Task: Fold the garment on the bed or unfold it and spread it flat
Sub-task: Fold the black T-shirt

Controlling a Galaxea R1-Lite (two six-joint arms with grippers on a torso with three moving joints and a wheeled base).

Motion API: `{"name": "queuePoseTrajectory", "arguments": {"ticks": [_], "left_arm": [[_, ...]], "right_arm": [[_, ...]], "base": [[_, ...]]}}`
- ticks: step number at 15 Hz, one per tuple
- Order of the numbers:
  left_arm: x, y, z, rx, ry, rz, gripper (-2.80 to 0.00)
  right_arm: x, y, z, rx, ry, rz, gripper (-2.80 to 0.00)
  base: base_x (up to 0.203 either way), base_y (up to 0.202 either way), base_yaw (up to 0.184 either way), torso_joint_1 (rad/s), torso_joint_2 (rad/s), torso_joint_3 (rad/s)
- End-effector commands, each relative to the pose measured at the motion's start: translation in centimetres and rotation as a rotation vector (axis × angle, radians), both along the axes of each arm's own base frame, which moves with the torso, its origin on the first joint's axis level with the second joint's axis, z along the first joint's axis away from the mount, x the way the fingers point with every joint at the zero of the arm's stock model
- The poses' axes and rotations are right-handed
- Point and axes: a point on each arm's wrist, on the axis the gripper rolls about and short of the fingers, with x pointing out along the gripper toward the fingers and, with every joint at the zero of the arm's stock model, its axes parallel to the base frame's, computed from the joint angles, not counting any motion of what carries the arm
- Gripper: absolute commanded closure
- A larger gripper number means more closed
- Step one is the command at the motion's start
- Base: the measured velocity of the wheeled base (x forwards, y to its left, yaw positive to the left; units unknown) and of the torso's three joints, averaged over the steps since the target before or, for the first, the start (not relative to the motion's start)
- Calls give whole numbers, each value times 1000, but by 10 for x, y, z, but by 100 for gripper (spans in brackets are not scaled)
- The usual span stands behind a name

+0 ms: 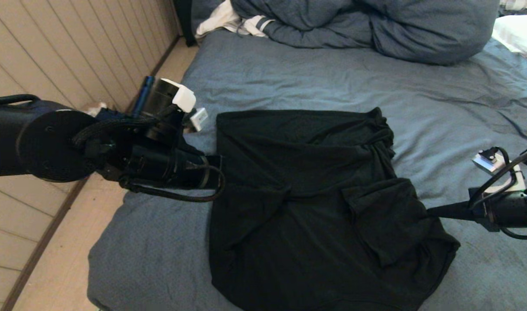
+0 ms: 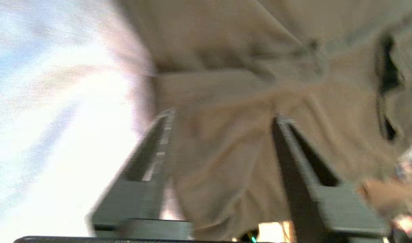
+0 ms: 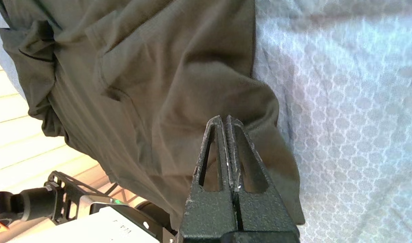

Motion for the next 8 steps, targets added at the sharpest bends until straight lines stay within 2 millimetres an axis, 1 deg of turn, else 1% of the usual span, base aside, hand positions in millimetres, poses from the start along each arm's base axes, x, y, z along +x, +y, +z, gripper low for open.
{"name": "queuePoseTrajectory", "arguments": {"ticks": [1,5,8], "left_arm": [[-12,7,10,-4,-33,17,0],[-29,-19,-17,60,36,-76,0],[-53,-47,-39,120,86,-196,0]], "right_arm": [[-2,2,-1,5,5,8,0],[-2,2,-2,3,5,8,0],[-2,2,-2,3,4,9,0]], "base": [[0,0,0,0,0,0],[0,0,0,0,0,0],[0,0,0,0,0,0]]}}
